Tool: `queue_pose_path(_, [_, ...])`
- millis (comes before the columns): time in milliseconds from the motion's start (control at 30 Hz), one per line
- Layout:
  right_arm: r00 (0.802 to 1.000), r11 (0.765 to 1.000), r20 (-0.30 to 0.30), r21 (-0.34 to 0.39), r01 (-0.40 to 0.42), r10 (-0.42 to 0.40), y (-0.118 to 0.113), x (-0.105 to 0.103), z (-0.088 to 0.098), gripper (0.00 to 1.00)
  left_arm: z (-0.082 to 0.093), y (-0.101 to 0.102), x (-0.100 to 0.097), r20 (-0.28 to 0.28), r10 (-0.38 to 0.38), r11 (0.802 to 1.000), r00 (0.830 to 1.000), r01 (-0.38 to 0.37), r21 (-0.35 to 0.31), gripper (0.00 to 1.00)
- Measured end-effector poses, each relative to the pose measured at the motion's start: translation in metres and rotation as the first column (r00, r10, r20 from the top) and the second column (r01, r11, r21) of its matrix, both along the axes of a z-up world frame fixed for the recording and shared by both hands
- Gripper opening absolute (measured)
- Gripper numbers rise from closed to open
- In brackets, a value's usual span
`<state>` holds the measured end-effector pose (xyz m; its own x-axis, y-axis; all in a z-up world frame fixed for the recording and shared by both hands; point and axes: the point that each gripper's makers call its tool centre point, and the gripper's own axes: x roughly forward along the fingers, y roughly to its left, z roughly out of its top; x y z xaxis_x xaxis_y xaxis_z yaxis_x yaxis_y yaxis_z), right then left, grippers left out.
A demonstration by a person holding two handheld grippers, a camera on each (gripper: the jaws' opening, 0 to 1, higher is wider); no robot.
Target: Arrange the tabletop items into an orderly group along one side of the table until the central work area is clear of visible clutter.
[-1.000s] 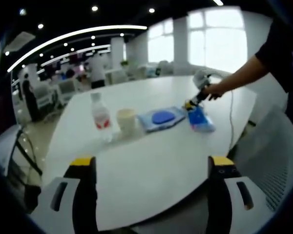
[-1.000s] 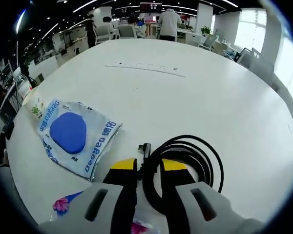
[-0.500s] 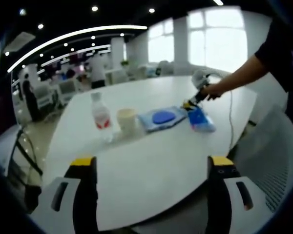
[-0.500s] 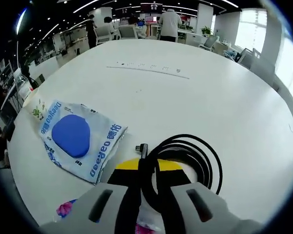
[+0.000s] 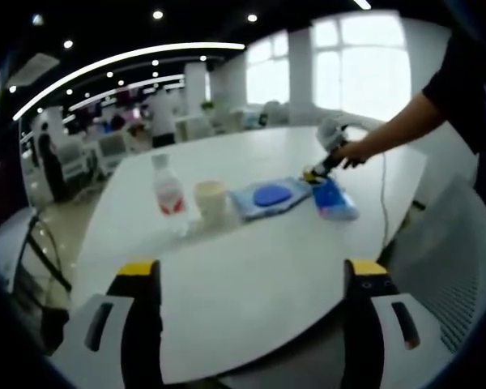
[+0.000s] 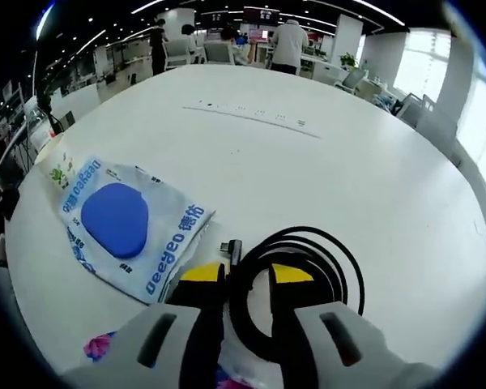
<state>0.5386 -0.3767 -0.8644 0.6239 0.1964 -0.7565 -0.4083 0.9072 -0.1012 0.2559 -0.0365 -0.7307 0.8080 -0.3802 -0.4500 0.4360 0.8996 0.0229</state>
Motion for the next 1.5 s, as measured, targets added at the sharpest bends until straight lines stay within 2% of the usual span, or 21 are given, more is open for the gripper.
queue_pose_path(267, [1.000, 1.000, -0.022, -0.001, 0.013, -0.013, 0.000, -0.003, -0.009, 0.22, -0.001, 0.000, 0.000, -0.002, 0.002, 1.000, 1.000, -0.002, 0.002, 0.90])
queue_pose_path(300, [1.000, 1.000, -0.010, 0.013, 0.008, -0.008, 0.002, -0.001, -0.009, 0.21, -0.001, 0.001, 0.000, -0.003, 0.002, 1.000, 1.000, -0.002, 0.002, 0.90])
queue_pose_path(333, [1.000, 1.000, -0.024, 0.015, 0.020, -0.019, 0.001, -0.003, -0.009, 0.20, -0.001, 0.001, 0.000, -0.005, 0.002, 1.000, 1.000, -0.002, 0.002, 0.90])
queue_pose_path(700, [0.996, 0.994, -0.034, 0.080, 0.081, -0.078, 0.000, -0.008, -0.007, 0.12, -0.002, 0.001, 0.000, -0.007, 0.000, 1.000, 1.000, 0.000, 0.006, 0.90])
queue_pose_path(1033, [0.992, 0.985, 0.044, 0.129, 0.115, -0.122, -0.006, -0.008, 0.021, 0.10, -0.001, 0.000, 0.000, 0.000, -0.005, 1.000, 1.000, 0.005, 0.003, 0.89])
queue_pose_path(1500, [0.984, 0.985, 0.150, 0.154, 0.075, -0.098, -0.005, -0.012, 0.063, 0.10, 0.003, -0.002, 0.000, 0.016, -0.010, 1.000, 1.000, 0.010, -0.003, 0.90])
